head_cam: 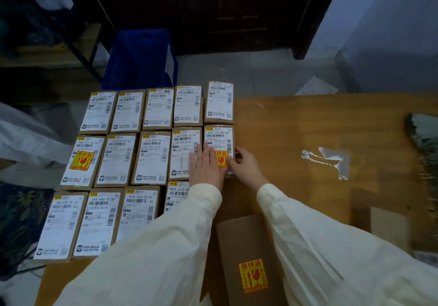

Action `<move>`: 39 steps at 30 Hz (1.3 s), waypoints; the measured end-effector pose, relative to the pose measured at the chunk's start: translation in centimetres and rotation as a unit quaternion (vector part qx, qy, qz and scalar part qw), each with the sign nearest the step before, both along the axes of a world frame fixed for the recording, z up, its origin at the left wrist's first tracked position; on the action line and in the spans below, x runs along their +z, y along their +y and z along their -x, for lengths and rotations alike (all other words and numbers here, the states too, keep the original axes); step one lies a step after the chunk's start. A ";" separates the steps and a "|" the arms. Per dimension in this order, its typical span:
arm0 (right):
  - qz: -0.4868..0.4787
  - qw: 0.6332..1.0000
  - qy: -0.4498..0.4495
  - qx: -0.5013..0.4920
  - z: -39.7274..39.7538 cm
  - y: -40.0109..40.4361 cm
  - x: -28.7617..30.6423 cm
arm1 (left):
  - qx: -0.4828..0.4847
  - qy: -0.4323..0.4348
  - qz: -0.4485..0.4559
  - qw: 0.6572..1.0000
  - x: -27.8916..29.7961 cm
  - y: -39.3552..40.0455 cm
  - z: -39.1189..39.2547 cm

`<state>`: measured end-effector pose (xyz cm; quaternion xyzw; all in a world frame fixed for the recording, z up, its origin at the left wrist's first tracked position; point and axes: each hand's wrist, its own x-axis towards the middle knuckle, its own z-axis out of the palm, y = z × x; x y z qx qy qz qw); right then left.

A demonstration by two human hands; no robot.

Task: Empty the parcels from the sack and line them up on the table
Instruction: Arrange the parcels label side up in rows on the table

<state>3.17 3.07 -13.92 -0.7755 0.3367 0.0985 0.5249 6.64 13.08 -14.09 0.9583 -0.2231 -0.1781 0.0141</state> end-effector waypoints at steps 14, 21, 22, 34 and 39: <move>-0.055 0.971 0.214 -0.095 24.4 4.0 2.7 | 0.055 0.344 0.148 0.926 0.2 7.0 14.8; -0.038 0.975 0.108 -0.189 21.4 -2.3 3.3 | -0.072 0.244 0.096 0.962 3.8 -3.1 13.5; -0.035 0.975 0.084 -0.204 20.6 -3.8 3.7 | -0.082 0.228 0.106 0.964 3.8 -5.2 12.7; 0.314 0.879 0.271 -0.237 27.5 -7.5 4.8 | -0.152 0.168 0.237 0.945 4.5 -13.6 18.8; 0.268 0.866 0.358 -0.225 31.7 -5.5 1.9 | -0.147 0.366 0.157 0.906 1.2 -14.8 26.0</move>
